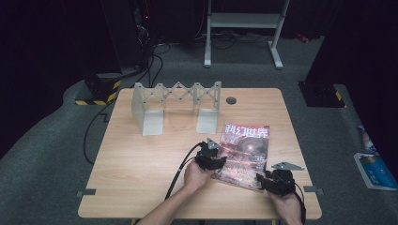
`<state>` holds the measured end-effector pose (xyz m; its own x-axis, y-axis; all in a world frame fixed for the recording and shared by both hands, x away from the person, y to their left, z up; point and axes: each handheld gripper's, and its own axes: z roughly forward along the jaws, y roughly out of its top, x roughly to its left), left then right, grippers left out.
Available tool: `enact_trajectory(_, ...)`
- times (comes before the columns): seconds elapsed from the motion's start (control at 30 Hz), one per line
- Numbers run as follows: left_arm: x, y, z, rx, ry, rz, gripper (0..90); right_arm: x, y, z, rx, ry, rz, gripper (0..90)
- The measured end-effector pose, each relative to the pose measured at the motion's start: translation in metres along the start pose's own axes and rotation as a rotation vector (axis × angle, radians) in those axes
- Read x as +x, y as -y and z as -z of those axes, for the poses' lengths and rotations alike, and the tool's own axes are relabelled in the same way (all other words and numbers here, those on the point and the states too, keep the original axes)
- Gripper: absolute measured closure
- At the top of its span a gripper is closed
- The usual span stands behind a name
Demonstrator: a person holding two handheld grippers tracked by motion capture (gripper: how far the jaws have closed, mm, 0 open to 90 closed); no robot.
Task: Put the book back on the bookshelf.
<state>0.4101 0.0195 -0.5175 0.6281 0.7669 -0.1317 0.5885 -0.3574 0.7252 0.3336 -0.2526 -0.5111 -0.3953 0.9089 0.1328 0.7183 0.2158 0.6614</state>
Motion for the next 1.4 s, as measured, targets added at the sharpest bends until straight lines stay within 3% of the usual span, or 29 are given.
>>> enact_trajectory(0.7, -0.014, 0.029, 0.026, -0.014, 0.007, -0.006, 52.7, 0.017, 0.023, 0.016, 0.000, -0.034, 0.039, 54.7)
enact_trajectory(1.4, -0.026, 0.053, 0.046, -0.035, 0.004, 0.002, 52.3, 0.024, 0.030, 0.024, 0.030, -0.068, 0.082, 54.7)
